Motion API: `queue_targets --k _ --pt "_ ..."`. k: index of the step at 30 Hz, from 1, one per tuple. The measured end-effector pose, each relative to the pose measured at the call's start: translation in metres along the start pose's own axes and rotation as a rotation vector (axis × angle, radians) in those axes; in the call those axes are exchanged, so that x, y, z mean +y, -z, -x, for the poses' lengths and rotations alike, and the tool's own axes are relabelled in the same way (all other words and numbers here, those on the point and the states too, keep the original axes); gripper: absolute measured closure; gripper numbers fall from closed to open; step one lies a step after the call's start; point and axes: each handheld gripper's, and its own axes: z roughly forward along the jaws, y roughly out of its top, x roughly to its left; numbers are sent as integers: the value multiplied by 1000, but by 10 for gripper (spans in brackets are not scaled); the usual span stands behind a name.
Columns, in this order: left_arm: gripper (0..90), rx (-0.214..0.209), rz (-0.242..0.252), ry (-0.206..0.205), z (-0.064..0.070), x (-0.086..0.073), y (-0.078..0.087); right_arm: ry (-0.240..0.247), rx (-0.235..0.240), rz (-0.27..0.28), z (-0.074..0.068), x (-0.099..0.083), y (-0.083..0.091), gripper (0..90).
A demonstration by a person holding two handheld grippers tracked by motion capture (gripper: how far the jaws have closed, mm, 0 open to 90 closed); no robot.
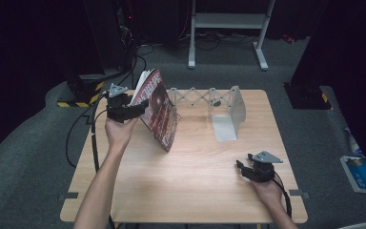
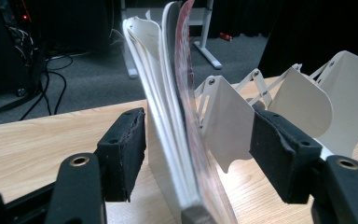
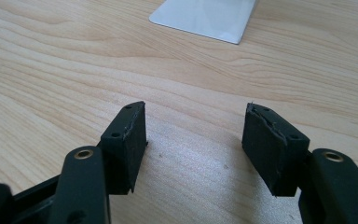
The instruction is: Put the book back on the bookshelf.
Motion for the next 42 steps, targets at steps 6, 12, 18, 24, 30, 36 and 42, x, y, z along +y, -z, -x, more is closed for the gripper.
queue_targets --k 6,12,18,24,30,36,42 --pt "352 -7 16 2 -2 -1 7 0 0 0 0 0 0 399" --pt "351 3 13 -7 -5 -3 11 0 0 0 0 0 0 398" --pt "351 2 16 -12 -6 -5 14 -1 -1 0 0 0 0 397" --pt "349 -1 20 1 -10 -9 18 0 -1 0 0 0 0 396" --pt "350 -10 42 23 -13 -13 22 -2 0 0 0 0 0 396" --pt "349 -27 59 28 -13 -15 27 -3 -1 0 0 0 0 394" --pt "348 -37 83 37 -15 -18 35 -1 -1 1 0 0 0 394"
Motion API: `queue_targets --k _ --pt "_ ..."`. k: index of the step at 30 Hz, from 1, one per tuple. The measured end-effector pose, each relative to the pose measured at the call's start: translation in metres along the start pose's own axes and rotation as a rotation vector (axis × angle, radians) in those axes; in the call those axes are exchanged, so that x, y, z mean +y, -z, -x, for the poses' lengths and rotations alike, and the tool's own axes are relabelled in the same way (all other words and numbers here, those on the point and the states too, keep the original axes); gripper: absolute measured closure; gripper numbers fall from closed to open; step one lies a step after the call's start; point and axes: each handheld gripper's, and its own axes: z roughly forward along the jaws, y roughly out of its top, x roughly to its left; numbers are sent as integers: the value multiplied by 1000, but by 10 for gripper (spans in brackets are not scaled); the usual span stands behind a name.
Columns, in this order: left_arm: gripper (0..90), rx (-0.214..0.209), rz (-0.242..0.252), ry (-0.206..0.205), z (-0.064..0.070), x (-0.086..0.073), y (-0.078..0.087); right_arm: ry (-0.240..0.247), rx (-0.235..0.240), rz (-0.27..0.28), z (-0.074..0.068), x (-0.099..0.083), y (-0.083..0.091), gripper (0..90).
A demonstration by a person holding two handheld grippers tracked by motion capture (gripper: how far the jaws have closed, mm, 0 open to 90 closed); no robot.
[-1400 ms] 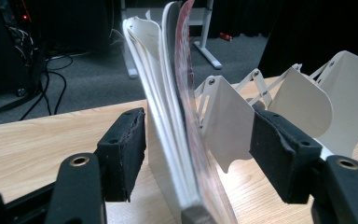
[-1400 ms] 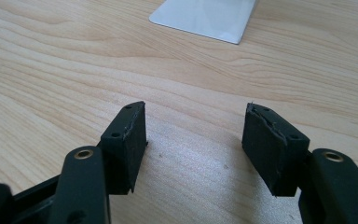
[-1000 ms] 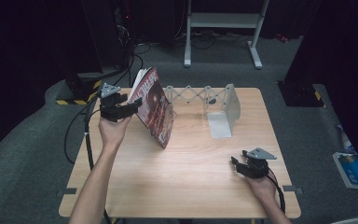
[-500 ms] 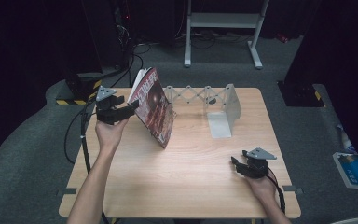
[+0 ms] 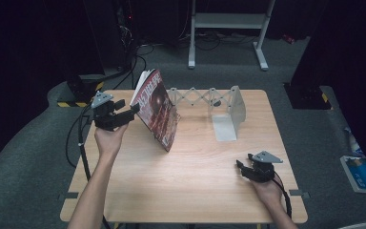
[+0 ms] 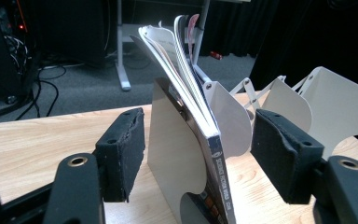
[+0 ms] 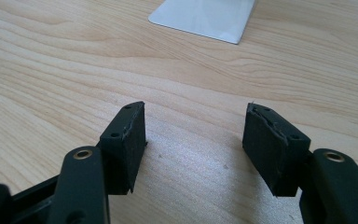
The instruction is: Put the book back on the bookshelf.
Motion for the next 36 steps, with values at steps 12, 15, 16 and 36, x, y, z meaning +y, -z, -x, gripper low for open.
queue_targets --k 12,15,16,36 --pt "349 4 50 24 -6 -7 22 4 0 1 0 0 0 394" --pt "348 3 57 24 -6 -9 25 4 0 1 0 0 0 394" --pt "348 4 59 24 -6 -9 26 1 0 0 0 0 0 393" --pt "350 -24 79 55 -6 -22 43 -3 1 -1 0 0 0 391"
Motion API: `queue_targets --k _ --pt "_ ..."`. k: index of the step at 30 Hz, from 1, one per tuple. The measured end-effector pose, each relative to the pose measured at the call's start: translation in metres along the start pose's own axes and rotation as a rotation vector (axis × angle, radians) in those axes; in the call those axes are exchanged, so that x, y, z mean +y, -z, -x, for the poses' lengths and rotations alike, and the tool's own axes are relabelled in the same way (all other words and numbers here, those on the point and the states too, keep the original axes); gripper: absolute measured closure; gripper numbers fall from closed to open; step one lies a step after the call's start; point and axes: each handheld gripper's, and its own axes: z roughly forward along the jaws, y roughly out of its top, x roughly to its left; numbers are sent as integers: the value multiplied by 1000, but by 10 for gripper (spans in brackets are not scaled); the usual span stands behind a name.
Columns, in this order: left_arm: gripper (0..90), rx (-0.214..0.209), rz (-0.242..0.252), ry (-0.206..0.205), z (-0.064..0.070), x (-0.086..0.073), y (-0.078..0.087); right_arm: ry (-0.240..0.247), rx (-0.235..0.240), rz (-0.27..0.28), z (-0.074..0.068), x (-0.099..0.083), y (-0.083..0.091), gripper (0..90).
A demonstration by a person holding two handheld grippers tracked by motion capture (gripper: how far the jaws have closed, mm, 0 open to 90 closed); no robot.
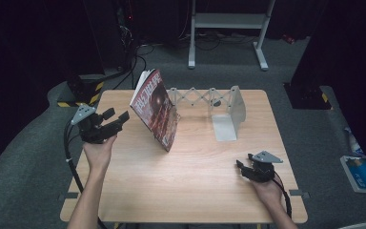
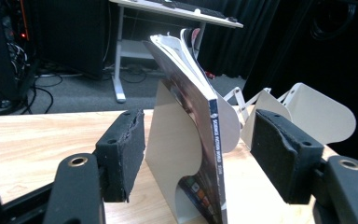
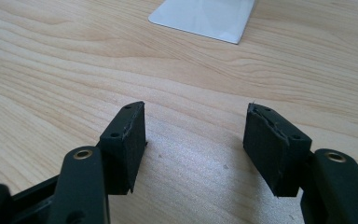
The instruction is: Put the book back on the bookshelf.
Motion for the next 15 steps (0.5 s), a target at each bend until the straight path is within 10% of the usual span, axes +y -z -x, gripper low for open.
queue_targets --k 15 --pt "349 -18 -15 -15 8 -13 5 3 0 1 0 0 0 391"
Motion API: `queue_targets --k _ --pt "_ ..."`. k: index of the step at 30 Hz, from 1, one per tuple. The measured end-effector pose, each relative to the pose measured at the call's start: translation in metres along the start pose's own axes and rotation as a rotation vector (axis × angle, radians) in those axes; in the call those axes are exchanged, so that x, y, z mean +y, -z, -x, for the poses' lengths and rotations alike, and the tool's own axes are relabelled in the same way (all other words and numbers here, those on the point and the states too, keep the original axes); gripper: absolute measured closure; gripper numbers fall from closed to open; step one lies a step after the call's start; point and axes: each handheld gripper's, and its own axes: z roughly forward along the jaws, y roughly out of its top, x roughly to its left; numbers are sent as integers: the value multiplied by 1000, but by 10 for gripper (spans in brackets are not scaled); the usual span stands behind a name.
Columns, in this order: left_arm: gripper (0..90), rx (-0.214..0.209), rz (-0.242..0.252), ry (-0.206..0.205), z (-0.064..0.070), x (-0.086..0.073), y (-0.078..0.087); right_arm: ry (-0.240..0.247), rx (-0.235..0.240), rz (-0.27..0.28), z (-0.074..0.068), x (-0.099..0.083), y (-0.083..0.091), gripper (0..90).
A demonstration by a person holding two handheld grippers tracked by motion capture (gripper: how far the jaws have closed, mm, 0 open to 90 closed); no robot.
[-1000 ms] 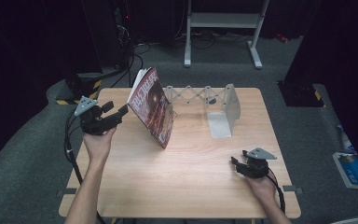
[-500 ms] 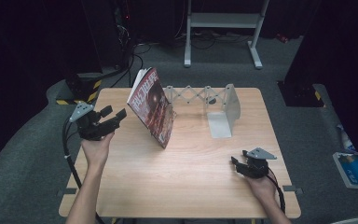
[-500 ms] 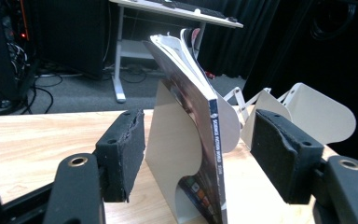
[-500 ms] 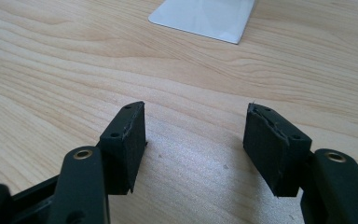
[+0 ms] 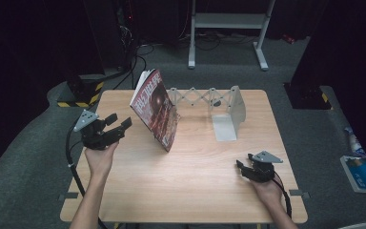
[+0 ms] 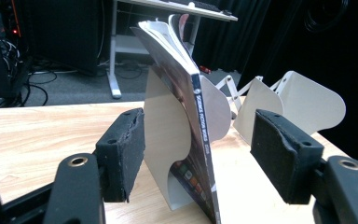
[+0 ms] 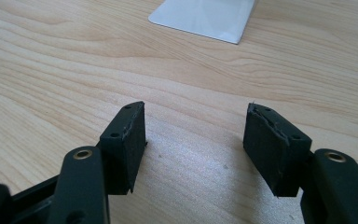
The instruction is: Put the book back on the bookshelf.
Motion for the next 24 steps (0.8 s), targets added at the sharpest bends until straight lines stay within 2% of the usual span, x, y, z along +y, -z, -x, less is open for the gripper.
queue_targets --k 10,24 --pt "349 -16 -9 4 3 -10 1 -2 0 -1 0 0 0 391" --pt "347 -13 -21 -30 12 -22 2 1 0 0 0 0 0 391"
